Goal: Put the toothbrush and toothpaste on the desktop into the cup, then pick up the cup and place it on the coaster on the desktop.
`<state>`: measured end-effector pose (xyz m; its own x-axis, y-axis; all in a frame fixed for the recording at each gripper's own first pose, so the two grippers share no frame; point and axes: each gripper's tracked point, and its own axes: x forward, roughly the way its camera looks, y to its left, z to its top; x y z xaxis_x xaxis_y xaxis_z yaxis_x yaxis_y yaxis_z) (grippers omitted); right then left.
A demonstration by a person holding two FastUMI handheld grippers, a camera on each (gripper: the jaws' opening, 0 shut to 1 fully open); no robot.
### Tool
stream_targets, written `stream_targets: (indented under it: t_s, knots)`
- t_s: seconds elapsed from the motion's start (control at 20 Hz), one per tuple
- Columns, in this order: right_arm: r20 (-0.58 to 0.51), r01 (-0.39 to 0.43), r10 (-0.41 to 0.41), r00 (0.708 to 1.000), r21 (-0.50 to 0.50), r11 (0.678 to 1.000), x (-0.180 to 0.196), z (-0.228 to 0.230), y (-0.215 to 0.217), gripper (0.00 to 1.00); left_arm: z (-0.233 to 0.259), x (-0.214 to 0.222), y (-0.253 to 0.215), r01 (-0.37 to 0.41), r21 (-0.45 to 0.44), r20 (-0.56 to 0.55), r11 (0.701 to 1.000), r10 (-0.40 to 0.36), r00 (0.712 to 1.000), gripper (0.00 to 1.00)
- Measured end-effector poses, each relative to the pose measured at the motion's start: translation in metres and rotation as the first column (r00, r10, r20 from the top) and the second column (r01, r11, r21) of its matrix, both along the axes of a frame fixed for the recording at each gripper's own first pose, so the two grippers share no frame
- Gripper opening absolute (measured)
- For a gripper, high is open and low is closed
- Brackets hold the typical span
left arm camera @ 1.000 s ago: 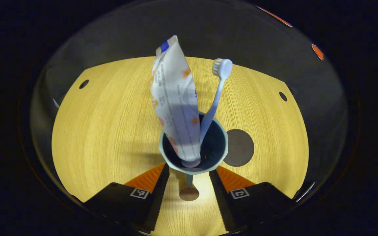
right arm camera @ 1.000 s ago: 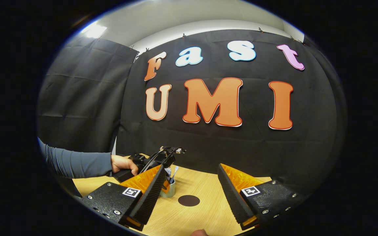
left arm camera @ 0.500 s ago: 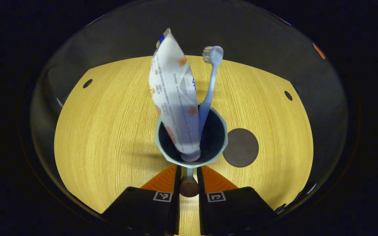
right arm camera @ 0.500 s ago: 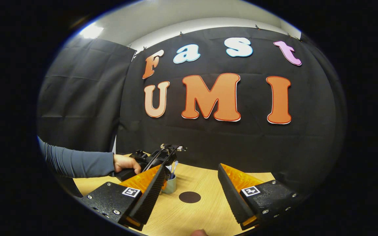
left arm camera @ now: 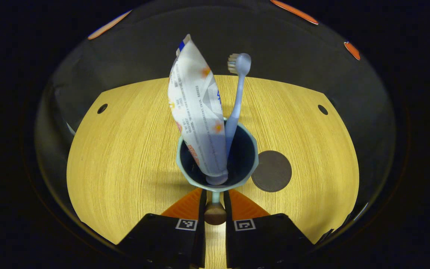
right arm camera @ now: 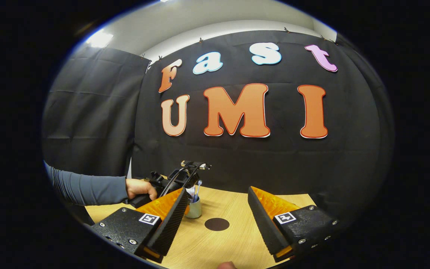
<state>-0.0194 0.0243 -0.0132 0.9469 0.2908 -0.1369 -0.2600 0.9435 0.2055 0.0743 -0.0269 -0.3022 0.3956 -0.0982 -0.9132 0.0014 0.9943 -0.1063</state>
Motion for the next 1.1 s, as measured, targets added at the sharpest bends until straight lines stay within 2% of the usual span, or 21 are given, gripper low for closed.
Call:
stream_targets:
  t_s: [0.45,0.85,1.0,1.1]
  knots:
    - [0.002,0.038,-0.038,0.999,-0.026,0.999,-0.007,-0.005,-0.013,0.96,-0.004,0.012,-0.005,0.074,-0.053,0.034,0.996,-0.072,0.997,0.21]
    - [-0.027,0.07,-0.071,0.997,-0.02,0.997,-0.015,-0.026,-0.03,0.96,-0.018,0.008,-0.021,0.157,-0.067,0.013,0.985,-0.156,0.988,0.21]
    - [-0.061,0.074,-0.074,0.995,-0.006,0.997,-0.016,-0.04,-0.033,0.96,-0.028,0.01,-0.022,0.167,-0.059,-0.015,0.984,-0.168,0.986,0.21]
    - [-0.065,0.085,-0.085,0.994,-0.009,0.996,-0.017,-0.043,-0.038,0.96,-0.015,0.015,-0.021,0.172,-0.047,-0.009,0.984,-0.172,0.985,0.22]
